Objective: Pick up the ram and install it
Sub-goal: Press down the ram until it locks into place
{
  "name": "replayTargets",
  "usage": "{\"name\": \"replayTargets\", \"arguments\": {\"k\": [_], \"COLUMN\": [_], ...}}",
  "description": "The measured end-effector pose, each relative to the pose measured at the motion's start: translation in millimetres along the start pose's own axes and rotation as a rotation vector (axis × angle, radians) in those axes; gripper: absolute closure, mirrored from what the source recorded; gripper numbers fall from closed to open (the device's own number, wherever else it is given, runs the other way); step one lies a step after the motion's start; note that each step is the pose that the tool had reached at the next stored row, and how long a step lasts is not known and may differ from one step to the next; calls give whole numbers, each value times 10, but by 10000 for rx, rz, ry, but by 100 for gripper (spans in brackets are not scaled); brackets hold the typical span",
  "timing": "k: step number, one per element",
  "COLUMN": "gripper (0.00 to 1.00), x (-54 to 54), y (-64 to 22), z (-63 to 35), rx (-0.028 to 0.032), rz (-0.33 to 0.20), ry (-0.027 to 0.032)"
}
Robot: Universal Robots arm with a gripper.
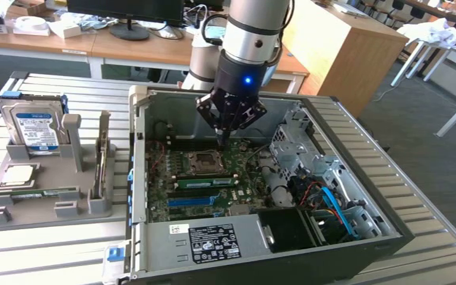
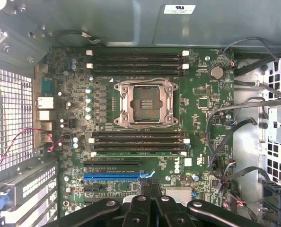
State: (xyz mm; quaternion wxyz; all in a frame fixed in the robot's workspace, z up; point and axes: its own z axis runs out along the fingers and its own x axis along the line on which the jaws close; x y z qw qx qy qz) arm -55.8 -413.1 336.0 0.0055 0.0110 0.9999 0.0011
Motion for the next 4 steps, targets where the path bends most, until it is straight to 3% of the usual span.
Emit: {"name": "replayTargets", "arguments": {"k": [4], "gripper": [90], "x": [0], "y": [0], "z": [-1], "rx": [2], "rz": [-1], "ry": [1]}}
